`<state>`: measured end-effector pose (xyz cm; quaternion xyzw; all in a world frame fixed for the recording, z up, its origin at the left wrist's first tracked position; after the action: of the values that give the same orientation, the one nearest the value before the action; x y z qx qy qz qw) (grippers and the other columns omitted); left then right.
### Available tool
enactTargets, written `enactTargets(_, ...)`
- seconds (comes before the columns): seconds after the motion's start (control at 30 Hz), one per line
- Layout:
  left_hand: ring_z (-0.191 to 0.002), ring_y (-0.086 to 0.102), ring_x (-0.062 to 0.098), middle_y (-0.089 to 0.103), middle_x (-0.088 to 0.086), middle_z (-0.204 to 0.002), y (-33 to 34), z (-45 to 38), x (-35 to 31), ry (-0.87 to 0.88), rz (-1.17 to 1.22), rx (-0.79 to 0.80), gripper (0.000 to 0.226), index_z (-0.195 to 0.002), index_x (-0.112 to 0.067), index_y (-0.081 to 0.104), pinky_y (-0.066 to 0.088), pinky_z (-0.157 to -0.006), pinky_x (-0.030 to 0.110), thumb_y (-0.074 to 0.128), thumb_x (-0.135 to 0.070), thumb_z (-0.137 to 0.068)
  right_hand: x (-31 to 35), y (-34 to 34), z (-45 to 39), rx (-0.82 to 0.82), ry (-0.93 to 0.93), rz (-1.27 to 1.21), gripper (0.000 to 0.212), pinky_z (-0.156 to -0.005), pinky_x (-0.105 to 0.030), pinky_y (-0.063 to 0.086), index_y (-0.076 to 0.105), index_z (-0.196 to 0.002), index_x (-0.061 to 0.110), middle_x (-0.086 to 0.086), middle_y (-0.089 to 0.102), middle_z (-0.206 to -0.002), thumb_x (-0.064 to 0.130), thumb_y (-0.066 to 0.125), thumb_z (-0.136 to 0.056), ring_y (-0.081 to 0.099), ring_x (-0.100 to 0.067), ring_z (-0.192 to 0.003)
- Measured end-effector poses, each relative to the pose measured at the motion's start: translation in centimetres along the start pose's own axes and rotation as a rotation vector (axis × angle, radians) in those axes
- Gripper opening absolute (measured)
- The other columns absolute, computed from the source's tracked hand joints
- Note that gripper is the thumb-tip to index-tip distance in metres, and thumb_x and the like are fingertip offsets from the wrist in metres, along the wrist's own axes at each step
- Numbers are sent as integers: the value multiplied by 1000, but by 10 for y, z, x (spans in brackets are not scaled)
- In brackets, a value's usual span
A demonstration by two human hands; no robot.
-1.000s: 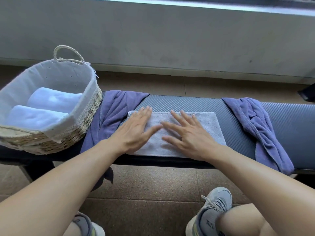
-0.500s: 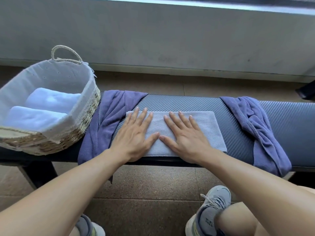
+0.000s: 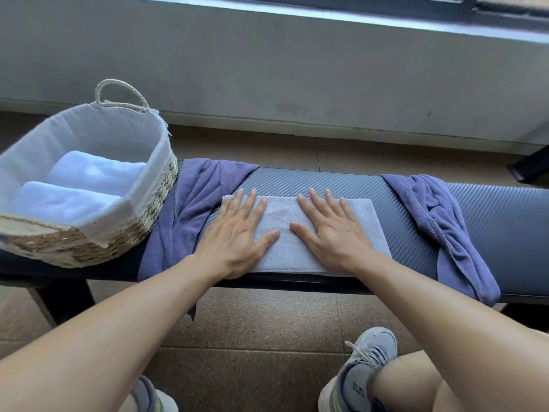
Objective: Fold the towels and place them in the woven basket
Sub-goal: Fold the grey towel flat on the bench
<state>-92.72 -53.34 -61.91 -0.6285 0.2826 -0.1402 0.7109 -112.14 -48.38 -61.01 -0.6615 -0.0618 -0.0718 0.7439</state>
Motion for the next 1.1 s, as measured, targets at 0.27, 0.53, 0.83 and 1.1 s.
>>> enactTargets(0.27, -154, -20, 17, -10, 0, -170, -1, 2, 2, 5, 2, 1, 86, -162, -26, -1, -12, -125, 38, 15, -76, -94, -52, -11, 19, -24, 98, -36, 76, -126, -38, -8, 10, -160, 39, 13, 1, -169, 75, 9, -94, -11, -5, -154)
enactTargets(0.53, -155, -18, 17, -10, 1, -170, -3, 2, 0, 5, 12, 25, 86, -162, -29, 2, -12, -125, 40, 8, -76, -92, -52, -22, 27, -41, 209, -1, 85, -125, -40, -14, 7, -162, 32, 5, -8, -170, 78, 6, -90, -21, -16, -154)
enactTargets(0.83, -156, -12, 16, -3, -3, -170, -3, 3, -35, 96, -31, -10, 81, -161, -33, 6, -9, -125, 46, 2, -74, -91, -27, -17, 18, 103, 129, -134, 64, -127, -41, -1, 18, -161, 30, 2, 6, -170, 58, 30, -104, -2, -19, -157)
enactTargets(1.1, -156, -1, 11, 5, -8, -170, -6, -9, -15, 103, 60, 45, 70, -160, -38, 16, -3, -126, 38, 22, -70, -98, -90, -61, 30, -105, 582, -249, 45, -90, -45, 52, 67, -103, 25, 2, 71, -105, 67, 58, -86, 66, -27, -105)
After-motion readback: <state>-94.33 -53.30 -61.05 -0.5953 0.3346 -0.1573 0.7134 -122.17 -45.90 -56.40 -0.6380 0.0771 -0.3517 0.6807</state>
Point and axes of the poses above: each hand's wrist, its own z-axis away from the middle knuckle, its own y-axis out of the palm, x = y × z, the point moved 5 cm from there along -z, towards the middle knuckle
